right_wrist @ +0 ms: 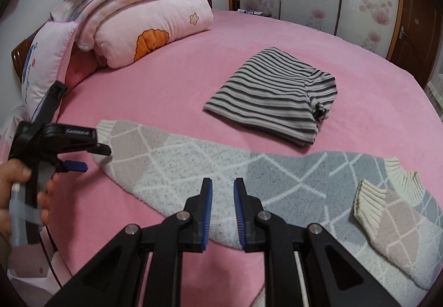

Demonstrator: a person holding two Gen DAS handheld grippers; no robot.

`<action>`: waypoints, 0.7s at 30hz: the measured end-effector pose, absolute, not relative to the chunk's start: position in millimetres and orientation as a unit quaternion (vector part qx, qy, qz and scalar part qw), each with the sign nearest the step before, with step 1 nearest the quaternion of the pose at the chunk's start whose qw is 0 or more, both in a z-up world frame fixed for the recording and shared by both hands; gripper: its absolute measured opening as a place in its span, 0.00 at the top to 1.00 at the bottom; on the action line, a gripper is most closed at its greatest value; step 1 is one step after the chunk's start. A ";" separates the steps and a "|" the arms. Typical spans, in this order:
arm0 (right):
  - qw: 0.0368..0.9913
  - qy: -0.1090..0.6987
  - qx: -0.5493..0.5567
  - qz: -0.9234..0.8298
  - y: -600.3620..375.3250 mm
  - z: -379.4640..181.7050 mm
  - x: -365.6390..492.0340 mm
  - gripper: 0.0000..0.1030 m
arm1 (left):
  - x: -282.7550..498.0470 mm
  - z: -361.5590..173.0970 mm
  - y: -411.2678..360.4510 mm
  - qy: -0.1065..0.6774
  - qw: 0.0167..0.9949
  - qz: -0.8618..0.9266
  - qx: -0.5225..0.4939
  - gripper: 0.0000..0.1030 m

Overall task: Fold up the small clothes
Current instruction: 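Move the left tool to the other sleeve cuff and grasp it, then fold the grasped sleeve across the body with the left tool and release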

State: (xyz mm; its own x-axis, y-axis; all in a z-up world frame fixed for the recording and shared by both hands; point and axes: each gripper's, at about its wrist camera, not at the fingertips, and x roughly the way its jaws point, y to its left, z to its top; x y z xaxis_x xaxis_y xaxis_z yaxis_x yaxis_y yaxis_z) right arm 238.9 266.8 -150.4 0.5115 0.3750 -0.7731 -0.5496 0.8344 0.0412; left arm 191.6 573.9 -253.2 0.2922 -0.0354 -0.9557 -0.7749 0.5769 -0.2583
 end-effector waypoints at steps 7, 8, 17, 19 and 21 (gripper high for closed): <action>0.863 0.422 -0.106 0.258 264.9 -158.1 243.9 0.85 | 200.6 -253.9 564.2 0.524 0.730 0.256 -0.356 0.90; 0.863 0.422 -0.106 0.257 264.0 -158.5 243.7 0.85 | 201.6 -250.7 563.2 0.521 0.736 0.257 -0.349 0.91; 0.868 0.424 -0.095 0.240 231.7 -154.5 243.3 0.85 | 208.8 -169.1 495.5 0.418 0.852 0.209 -0.234 0.93; 0.871 0.420 -0.093 0.235 217.4 -151.1 243.1 0.85 | 208.9 -152.3 465.9 0.404 0.871 0.174 -0.220 0.93; 0.876 0.415 -0.093 0.227 199.5 -147.7 243.3 0.85 | 209.3 -139.9 435.1 0.396 0.883 0.139 -0.212 0.93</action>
